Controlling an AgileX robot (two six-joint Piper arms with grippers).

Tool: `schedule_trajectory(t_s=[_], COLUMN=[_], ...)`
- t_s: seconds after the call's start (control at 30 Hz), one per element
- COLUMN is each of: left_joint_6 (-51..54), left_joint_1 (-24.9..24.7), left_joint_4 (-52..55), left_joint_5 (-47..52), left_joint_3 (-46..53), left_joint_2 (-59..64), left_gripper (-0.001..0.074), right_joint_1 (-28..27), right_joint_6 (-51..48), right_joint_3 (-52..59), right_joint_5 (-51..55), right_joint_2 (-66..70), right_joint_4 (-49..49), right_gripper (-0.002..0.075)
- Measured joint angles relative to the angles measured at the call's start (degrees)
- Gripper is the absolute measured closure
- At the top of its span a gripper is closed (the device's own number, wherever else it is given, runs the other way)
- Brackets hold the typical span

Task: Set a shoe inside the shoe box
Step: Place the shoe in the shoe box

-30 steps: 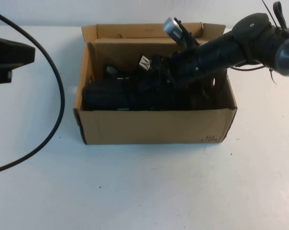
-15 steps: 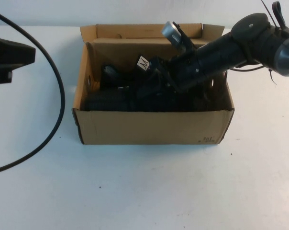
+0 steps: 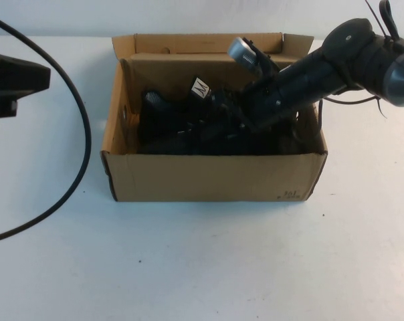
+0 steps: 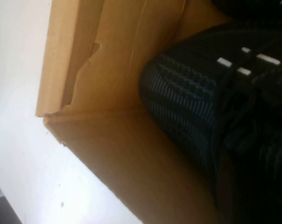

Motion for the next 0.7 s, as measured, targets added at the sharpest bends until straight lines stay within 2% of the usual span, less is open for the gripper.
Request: schedule_trajectory(t_s=[0.2, 0.27, 0.7], left_joint_6=[-0.04, -0.04, -2.47], left_joint_1=[0.00, 0.00, 0.00], left_joint_4=[-0.83, -1.21, 5.48], left_joint_5=[1.82, 2.24, 4.78], left_joint_3=[0.00, 0.00, 0.00], left_joint_2=[-1.02, -2.31, -15.53], left_gripper=[0.0736, 0.0736, 0.0736], right_joint_1=[0.00, 0.00, 0.00], right_joint_6=[-0.60, -1.13, -1.05], right_joint_3=[0.00, 0.00, 0.00], right_joint_5=[0.00, 0.00, -1.06], right_joint_2=[0.00, 0.00, 0.00], right_joint_4=[-0.33, -0.33, -3.48], right_gripper=[0.0463, 0.0421, 0.0372])
